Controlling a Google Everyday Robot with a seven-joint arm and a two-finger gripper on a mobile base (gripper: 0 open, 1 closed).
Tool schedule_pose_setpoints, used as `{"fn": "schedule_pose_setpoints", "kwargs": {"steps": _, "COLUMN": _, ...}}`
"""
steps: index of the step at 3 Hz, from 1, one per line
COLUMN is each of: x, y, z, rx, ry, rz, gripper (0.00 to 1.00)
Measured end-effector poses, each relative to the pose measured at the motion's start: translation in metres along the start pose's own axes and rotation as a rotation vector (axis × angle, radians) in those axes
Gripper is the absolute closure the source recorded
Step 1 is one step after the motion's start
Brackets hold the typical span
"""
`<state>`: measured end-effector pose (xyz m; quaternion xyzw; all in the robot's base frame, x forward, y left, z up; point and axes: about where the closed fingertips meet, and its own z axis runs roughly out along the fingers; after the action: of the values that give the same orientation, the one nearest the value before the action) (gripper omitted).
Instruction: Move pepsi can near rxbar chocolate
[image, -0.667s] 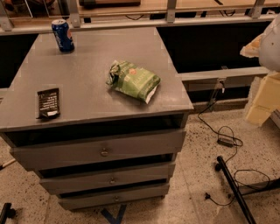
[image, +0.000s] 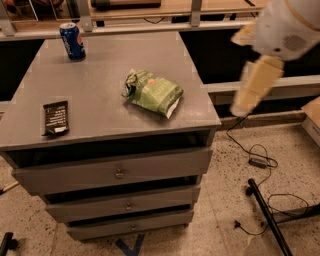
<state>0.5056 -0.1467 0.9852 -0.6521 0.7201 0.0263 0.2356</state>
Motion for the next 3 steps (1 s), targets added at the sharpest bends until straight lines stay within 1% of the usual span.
{"fn": "schedule_pose_setpoints", "kwargs": {"steps": 1, "x": -0.103, "y": -0.053, "z": 0.032, "rx": -0.016, "ry": -0.198, "rz": -0.15, "gripper": 0.0}}
{"fn": "schedule_pose_setpoints", "kwargs": {"steps": 2, "x": -0.187, "y": -0.072, "z": 0.038, "rx": 0.011, "ry": -0.309, "rz": -0.249, "gripper": 0.0}}
{"fn": "schedule_pose_setpoints", "kwargs": {"steps": 3, "x": -0.187, "y": -0.073, "z": 0.039, "rx": 0.013, "ry": -0.302, "rz": -0.243, "gripper": 0.0}}
